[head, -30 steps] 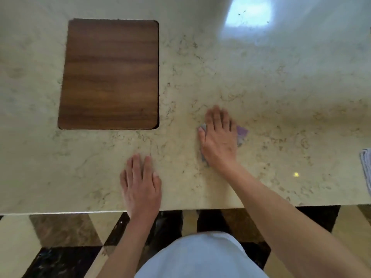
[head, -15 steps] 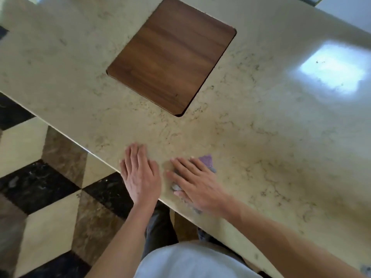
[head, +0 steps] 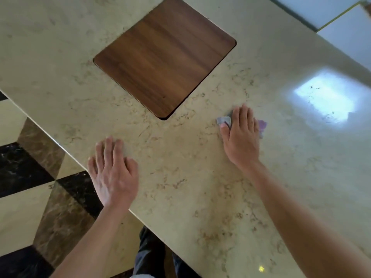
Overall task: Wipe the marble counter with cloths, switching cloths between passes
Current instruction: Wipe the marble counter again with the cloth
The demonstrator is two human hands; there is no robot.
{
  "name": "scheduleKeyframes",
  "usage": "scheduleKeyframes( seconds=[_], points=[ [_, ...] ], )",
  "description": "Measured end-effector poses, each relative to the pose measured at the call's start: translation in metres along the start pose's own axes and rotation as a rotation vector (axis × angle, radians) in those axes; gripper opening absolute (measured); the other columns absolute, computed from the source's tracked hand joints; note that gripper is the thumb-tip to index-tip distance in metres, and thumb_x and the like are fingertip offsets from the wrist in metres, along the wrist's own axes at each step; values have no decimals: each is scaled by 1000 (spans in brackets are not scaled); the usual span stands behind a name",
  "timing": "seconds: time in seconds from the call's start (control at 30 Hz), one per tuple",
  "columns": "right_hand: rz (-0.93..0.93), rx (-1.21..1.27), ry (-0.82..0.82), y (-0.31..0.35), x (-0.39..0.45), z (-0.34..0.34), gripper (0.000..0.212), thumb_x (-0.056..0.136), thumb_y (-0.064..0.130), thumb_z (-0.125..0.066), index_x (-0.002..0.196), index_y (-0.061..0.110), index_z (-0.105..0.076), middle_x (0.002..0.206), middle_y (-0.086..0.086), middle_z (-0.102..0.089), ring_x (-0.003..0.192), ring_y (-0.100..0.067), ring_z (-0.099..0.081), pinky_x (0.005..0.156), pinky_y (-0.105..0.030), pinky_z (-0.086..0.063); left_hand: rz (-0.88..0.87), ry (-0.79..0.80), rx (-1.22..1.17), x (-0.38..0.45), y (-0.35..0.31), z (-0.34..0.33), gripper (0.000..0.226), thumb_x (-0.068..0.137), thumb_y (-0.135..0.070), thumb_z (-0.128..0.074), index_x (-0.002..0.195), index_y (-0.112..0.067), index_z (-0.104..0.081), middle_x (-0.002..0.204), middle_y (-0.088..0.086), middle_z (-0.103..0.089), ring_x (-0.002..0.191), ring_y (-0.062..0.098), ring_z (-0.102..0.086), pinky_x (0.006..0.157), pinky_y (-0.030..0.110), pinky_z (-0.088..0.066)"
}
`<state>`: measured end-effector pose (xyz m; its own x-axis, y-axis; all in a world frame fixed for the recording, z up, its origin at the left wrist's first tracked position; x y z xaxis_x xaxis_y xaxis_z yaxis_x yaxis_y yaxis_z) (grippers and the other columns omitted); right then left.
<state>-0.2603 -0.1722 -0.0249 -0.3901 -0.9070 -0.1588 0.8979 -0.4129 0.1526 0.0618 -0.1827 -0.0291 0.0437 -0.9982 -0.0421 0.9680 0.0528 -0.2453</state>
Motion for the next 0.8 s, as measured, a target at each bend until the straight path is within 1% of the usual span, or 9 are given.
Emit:
scheduleKeyframes(
  seconds=[0.13,0.27,0.33,0.4,0.47,0.53,0.63,0.7,0.8],
  points=[
    [-11,24,-43,40,33,-1,69,106,49,-16,160,6,-10,169,-15,-5,157,-31,-2,128,-48,-5,11,9,18,1,-3,1,55,97,-33,-30,149,-18,-35,163,5,-30,154,27,-14,123,52,-12],
    [442,24,-10,116,-6,-19,62,108,49,-22,160,13,-18,169,-9,-11,156,-29,-8,128,-48,-7,0,2,23,1,-1,1,52,97,-31,-35,148,-19,-36,163,5,-30,154,28,-15,123,52,-12],
    [713,5,105,117,-79,-30,58,109,47,-28,158,18,-27,168,-4,-22,156,-26,-16,127,-46,-11,-4,-2,17,1,0,1,52,96,-30,-36,147,-19,-37,162,5,-31,153,29,-17,122,52,-14],
    [860,18,212,85,-120,-22,56,108,48,-28,158,22,-30,166,0,-28,155,-22,-20,126,-48,-18,-6,-4,24,1,1,2,52,97,-31,-35,148,-20,-36,162,5,-31,153,29,-17,123,52,-13],
    [737,29,182,32,-95,-6,53,106,53,-26,150,25,-36,156,-3,-42,145,-28,-39,118,-55,-33,-7,3,24,0,-1,0,52,98,-30,-35,149,-20,-34,163,5,-28,154,28,-15,123,52,-12],
    [393,-6,86,-25,-35,12,61,104,59,-18,143,18,-37,146,-9,-45,134,-36,-46,112,-56,-38,-5,-1,30,1,-2,0,51,99,-28,-38,149,-19,-33,164,6,-28,154,29,-14,123,52,-12],
    [25,-42,-11,-49,49,28,71,105,54,-10,158,8,-18,168,-14,-15,155,-35,-13,124,-53,-19,-3,-6,43,1,-3,-2,50,99,-26,-40,148,-17,-34,163,7,-28,153,29,-15,122,53,-13],
    [39,-35,-45,7,63,17,61,106,43,-26,154,6,-31,166,-17,-19,152,-38,-16,121,-58,-21,-4,-10,39,0,-4,-2,50,99,-26,-40,148,-17,-35,163,6,-29,153,29,-15,122,52,-13],
    [344,19,-94,111,-4,-13,55,102,41,-41,146,9,-44,152,-10,-43,139,-32,-37,116,-55,-23,-11,-11,30,1,-1,-2,50,99,-26,-38,148,-18,-35,163,6,-28,153,28,-15,122,51,-12]
  ],
)
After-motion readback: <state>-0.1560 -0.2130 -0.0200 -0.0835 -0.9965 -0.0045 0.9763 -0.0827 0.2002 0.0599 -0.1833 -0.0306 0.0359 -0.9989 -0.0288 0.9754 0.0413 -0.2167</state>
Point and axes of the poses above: each hand's wrist, its own x-axis towards the middle knuckle, its own z-axis out of the back of the hand, y = z × x, the point moved 2 cm from there along x, towards the middle knuckle
